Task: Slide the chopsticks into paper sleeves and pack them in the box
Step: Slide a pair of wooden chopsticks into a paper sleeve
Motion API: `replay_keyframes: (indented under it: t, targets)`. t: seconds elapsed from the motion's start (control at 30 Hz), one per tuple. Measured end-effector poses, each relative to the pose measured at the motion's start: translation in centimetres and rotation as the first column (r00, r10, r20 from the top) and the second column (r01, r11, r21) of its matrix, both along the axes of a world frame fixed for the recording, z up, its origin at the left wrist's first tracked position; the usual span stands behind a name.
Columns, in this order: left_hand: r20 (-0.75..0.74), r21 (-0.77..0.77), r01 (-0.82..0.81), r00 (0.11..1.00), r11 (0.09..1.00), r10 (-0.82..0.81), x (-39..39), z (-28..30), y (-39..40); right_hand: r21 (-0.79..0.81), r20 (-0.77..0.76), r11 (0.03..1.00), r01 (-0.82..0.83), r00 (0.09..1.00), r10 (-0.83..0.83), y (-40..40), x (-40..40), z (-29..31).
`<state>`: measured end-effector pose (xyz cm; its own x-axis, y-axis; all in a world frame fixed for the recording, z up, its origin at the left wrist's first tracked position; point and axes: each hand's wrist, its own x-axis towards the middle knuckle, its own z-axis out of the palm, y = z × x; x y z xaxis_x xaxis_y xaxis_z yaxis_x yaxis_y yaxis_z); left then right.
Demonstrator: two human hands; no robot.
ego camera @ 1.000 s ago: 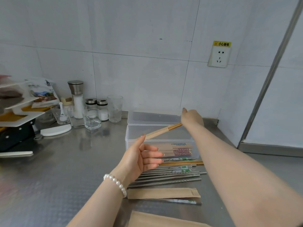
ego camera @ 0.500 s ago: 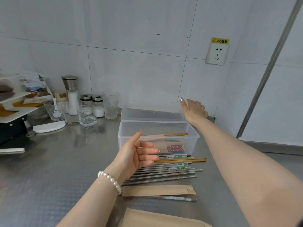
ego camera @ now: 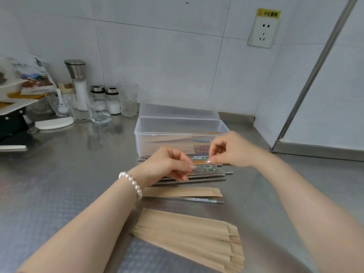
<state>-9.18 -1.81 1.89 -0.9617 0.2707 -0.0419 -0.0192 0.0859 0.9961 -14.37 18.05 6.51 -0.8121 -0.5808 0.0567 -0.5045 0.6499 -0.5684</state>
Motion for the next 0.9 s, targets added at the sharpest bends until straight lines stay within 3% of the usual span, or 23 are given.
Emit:
replay_keyframes:
  t: [0.17,0.37,0.57,0.7,0.8,0.9]
  targets:
    - [-0.093,-0.193,-0.008,0.996,0.981,-0.011,0.0,-0.3,0.1,0.084,0.208,0.990,-0.112,0.974,0.093,-0.1,0.5,-2.6]
    - [-0.203,-0.358,-0.018,0.977,0.934,-0.059,0.1,-0.6,0.9,0.244,0.279,0.961,-0.126,0.959,0.055,1.5,0.0,-4.2]
    - [-0.283,-0.655,-0.073,0.947,0.753,-0.155,0.7,-0.9,2.0,0.287,0.294,0.947,-0.142,0.954,0.054,1.5,0.1,-4.2]
    - [-0.317,-0.681,-0.128,0.939,0.721,-0.133,1.0,-0.7,2.2,0.176,0.303,0.978,-0.116,0.951,0.058,1.7,0.4,-4.1]
    - [-0.368,-0.657,-0.174,0.923,0.734,-0.110,1.0,-0.7,2.4,-0.057,0.370,0.998,-0.038,0.927,0.056,1.8,0.7,-3.8]
    - [-0.436,-0.613,-0.234,0.897,0.755,-0.076,1.1,-0.7,2.6,-0.307,0.464,0.951,0.044,0.879,0.109,1.4,1.0,-3.6]
